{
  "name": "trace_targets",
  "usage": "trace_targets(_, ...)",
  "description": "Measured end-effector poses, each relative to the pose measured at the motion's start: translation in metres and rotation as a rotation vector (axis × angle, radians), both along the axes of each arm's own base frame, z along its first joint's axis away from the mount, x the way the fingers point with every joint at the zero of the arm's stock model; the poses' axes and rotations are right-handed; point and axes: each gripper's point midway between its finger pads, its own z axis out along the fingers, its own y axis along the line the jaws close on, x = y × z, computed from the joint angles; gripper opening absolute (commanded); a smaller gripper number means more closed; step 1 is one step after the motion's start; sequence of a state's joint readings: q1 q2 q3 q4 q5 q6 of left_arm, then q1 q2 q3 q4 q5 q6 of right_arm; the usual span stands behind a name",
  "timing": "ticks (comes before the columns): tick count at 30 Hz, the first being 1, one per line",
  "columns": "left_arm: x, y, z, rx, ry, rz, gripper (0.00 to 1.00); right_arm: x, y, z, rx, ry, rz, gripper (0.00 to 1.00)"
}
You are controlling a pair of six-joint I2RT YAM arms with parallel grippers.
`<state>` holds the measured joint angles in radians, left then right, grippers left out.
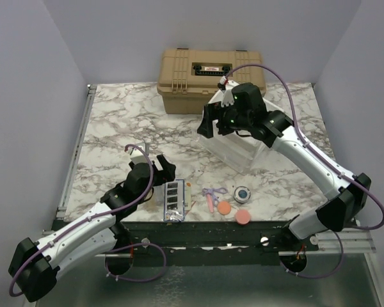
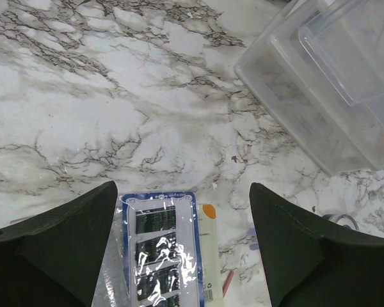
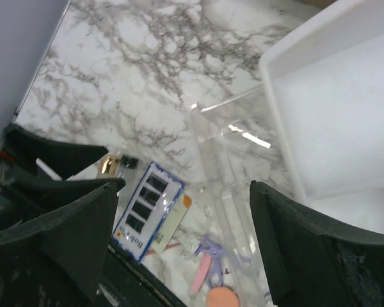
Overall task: Organize the makeup
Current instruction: Pick up the makeup tool from the corner of the board.
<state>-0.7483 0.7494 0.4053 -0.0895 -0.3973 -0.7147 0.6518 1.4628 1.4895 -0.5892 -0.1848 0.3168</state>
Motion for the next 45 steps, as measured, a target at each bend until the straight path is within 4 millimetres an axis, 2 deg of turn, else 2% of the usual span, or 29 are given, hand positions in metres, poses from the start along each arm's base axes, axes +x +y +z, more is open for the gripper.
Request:
trace_targets(3, -0.001, 0.003, -0.002, 0.012, 0.009, 0.011, 0.87, 0.020, 0.003, -0.005, -0.038, -0.007, -0.052, 0.89)
trace_targets(5, -0.001, 0.004, -0.002, 0.014, 0.008, 0.016, 0.87, 0.028, 0.002, -0.016, -0.068, 0.005, -0.075, 0.89)
trace_targets(8, -0.001, 0.006, -0.001, 0.014, 0.004, 0.022, 0.87, 0.027, -0.001, -0.035, -0.098, 0.038, -0.085, 0.89)
trace_targets(11, -0.001, 0.007, -0.001, 0.016, 0.004, 0.025, 0.87, 0.025, -0.002, -0.043, -0.111, 0.050, -0.085, 0.89)
trace_targets(15, 0.000, 0.008, -0.002, 0.017, 0.005, 0.033, 0.87, 0.026, -0.004, -0.039, -0.110, 0.031, -0.088, 0.90)
trace_targets(19, 0.000, 0.008, 0.000, 0.016, 0.002, 0.036, 0.87, 0.028, -0.006, -0.025, -0.106, -0.013, -0.086, 0.90)
trace_targets(23, 0.001, 0.008, 0.000, 0.017, 0.003, 0.037, 0.97, 0.031, -0.005, -0.016, -0.095, -0.037, -0.087, 0.90)
trace_targets(30, 0.000, 0.008, -0.004, 0.029, 0.015, 0.037, 0.99, 0.031, -0.004, -0.025, -0.115, -0.030, -0.072, 0.89)
trace_targets(37, 0.001, 0.009, -0.005, 0.032, 0.018, 0.038, 0.99, 0.035, 0.001, -0.044, -0.156, -0.007, -0.081, 0.90)
trace_targets(45, 0.001, 0.009, -0.004, 0.031, 0.017, 0.040, 0.99, 0.048, -0.011, -0.050, -0.211, -0.027, -0.169, 0.91)
